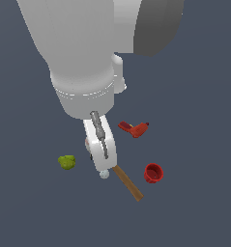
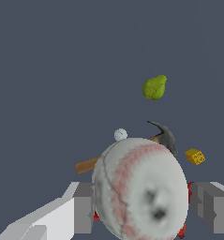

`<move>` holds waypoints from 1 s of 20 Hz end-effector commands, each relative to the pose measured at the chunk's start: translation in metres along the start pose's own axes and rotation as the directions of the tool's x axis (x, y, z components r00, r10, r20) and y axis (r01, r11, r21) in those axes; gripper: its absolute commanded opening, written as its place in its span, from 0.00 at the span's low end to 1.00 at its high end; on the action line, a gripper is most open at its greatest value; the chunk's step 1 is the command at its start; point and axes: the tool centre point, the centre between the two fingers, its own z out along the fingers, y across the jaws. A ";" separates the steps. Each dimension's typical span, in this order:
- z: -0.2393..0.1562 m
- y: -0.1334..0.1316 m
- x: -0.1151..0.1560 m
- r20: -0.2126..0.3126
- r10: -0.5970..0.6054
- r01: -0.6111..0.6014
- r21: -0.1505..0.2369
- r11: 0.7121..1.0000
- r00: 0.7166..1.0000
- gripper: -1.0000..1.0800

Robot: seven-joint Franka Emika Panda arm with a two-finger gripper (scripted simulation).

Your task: Pick up a designated object from a clutter of objects.

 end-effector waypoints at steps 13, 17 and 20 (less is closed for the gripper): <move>-0.099 -0.021 -0.056 0.005 -0.002 0.002 -0.005 1.000 1.000 0.00; -0.109 -0.024 -0.061 0.006 -0.002 0.002 -0.005 1.000 1.000 0.00; -0.113 -0.025 -0.063 0.007 -0.002 0.002 -0.006 1.000 1.000 0.00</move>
